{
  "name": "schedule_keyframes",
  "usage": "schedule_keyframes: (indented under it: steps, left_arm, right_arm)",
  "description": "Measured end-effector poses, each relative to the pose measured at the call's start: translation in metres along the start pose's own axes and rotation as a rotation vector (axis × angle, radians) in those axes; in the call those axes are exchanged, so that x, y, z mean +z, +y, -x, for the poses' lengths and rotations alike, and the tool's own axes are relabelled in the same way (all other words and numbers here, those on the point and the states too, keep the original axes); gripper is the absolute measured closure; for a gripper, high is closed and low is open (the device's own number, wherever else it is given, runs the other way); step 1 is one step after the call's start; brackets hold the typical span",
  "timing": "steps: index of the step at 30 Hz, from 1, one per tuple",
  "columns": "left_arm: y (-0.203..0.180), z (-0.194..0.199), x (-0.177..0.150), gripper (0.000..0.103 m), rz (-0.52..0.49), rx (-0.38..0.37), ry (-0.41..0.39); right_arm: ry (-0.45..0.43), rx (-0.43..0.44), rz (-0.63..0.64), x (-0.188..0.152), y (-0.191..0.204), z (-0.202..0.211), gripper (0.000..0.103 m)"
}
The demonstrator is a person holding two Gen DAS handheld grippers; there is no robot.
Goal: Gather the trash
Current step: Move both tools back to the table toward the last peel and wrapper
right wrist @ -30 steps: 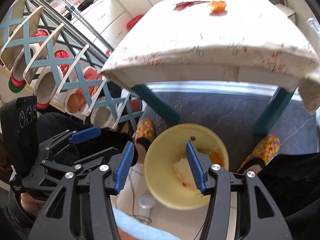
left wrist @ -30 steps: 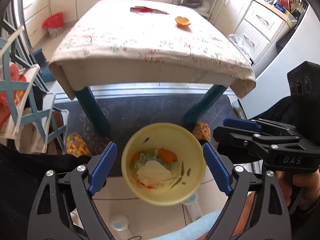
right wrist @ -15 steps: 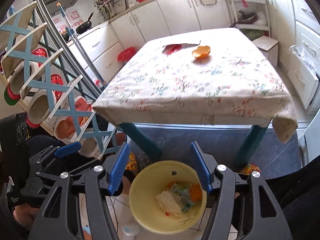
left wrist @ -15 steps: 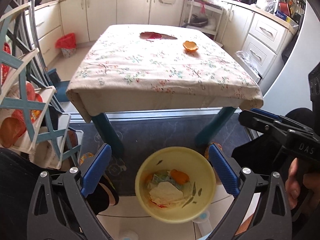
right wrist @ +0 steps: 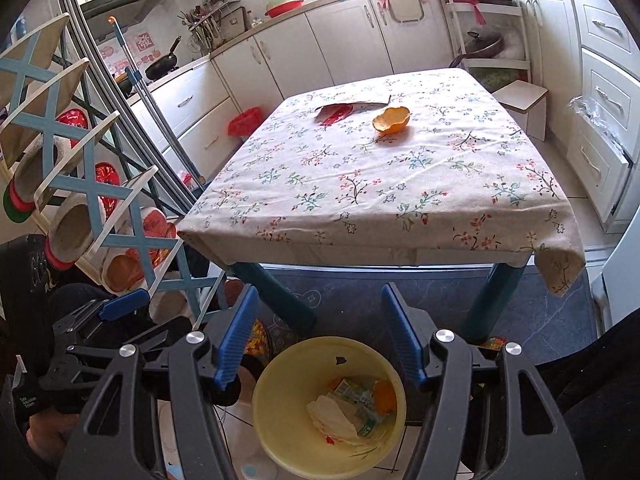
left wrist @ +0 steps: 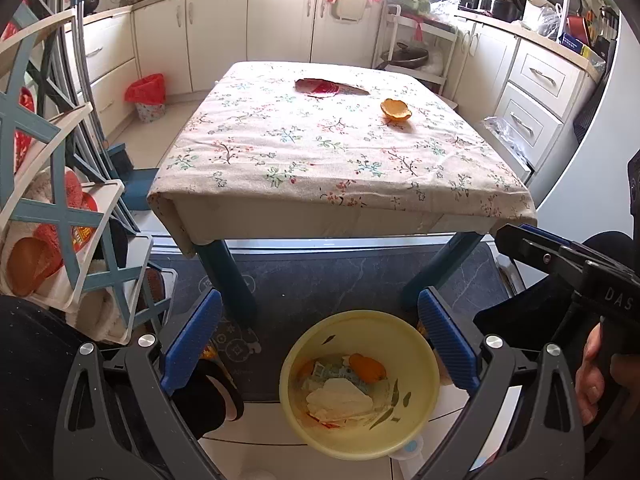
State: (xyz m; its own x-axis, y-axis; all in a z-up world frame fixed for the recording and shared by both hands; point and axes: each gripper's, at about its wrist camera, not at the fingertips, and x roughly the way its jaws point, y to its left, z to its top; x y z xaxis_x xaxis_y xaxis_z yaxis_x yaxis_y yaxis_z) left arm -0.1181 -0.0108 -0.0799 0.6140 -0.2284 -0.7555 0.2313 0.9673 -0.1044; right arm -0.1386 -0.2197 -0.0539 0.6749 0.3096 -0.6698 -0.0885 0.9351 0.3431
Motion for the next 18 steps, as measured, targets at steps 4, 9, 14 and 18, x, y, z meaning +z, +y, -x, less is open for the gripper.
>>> schedule_keyframes:
  steps: [4,9,14,18]
  left_arm:
    - [0.003,0.002,0.002,0.008,0.013,0.003,-0.018]
    - [0.006,0.001,0.005,0.008,0.027,0.005,-0.026]
    - [0.005,0.0,0.007,0.008,0.027,0.008,-0.033]
    - [0.005,-0.001,0.01,0.008,0.025,0.014,-0.048]
  right_arm:
    - [-0.011,-0.003,0.0,0.002,-0.001,0.001,0.041]
    - [-0.025,-0.007,0.005,0.006,0.001,0.001,0.041]
    - [-0.044,-0.014,0.034,0.022,0.005,-0.003,0.041]
    - [-0.062,-0.022,0.053,0.04,0.005,-0.007,0.041]
